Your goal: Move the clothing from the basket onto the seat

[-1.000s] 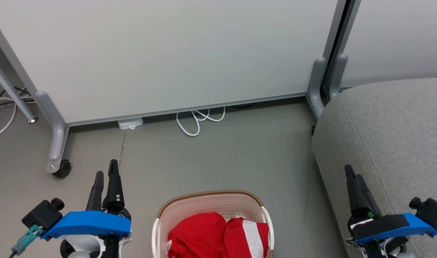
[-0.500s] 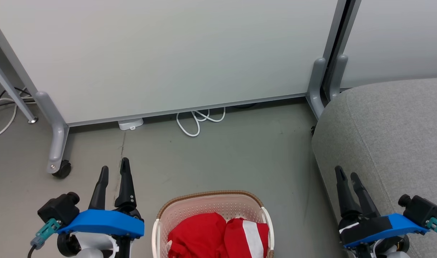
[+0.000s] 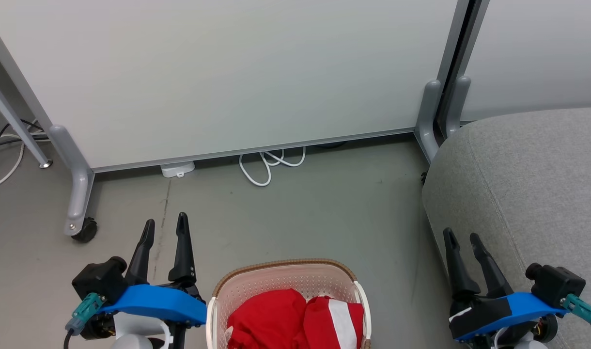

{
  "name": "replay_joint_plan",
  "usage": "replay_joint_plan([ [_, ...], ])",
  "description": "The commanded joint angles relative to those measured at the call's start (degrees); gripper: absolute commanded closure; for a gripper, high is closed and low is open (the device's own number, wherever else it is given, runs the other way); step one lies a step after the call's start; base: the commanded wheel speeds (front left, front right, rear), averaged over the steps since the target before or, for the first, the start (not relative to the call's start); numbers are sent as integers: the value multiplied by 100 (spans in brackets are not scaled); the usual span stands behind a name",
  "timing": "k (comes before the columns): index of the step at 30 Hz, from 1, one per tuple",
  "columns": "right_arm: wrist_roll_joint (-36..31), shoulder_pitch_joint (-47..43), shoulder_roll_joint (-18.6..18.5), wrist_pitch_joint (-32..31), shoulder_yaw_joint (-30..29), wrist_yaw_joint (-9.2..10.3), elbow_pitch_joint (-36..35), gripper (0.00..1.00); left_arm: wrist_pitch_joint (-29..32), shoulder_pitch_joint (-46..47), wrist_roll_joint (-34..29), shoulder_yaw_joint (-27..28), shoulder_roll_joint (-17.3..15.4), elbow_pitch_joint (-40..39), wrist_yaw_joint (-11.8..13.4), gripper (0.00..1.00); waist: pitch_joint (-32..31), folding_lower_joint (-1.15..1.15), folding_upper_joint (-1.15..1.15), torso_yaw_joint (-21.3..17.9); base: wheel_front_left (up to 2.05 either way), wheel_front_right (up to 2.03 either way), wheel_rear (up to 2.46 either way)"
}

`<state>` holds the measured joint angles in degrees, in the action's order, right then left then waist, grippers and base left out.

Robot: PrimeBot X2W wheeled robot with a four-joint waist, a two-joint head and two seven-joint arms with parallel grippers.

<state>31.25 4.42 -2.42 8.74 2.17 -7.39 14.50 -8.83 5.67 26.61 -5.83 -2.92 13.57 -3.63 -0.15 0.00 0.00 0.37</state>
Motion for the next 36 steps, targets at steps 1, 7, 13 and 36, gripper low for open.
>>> replay_joint_plan([
  [1, -121, 98, -45, 67, 25, -10, -25, 0, -52, 96, -136, -13, -35, -27, -2, 0, -1, 0, 0, 0, 0, 0, 0],
  [7, -479, 100, -48, 145, 40, -11, 15, 0, -139, 88, -479, -93, -48, 7, -29, 0, -11, 0, 0, 1, 0, 0, 0],
  [13, -811, 98, -51, 227, 57, -12, 41, 0, -216, 76, -810, -171, -75, 45, -59, 0, -22, 0, 0, -1, 0, 0, 0],
  [36, -1941, 85, -58, 504, 102, -14, 201, 0, -491, 74, -1893, -360, -86, 303, -142, 0, -45, 0, 0, 53, 0, 0, 0],
])
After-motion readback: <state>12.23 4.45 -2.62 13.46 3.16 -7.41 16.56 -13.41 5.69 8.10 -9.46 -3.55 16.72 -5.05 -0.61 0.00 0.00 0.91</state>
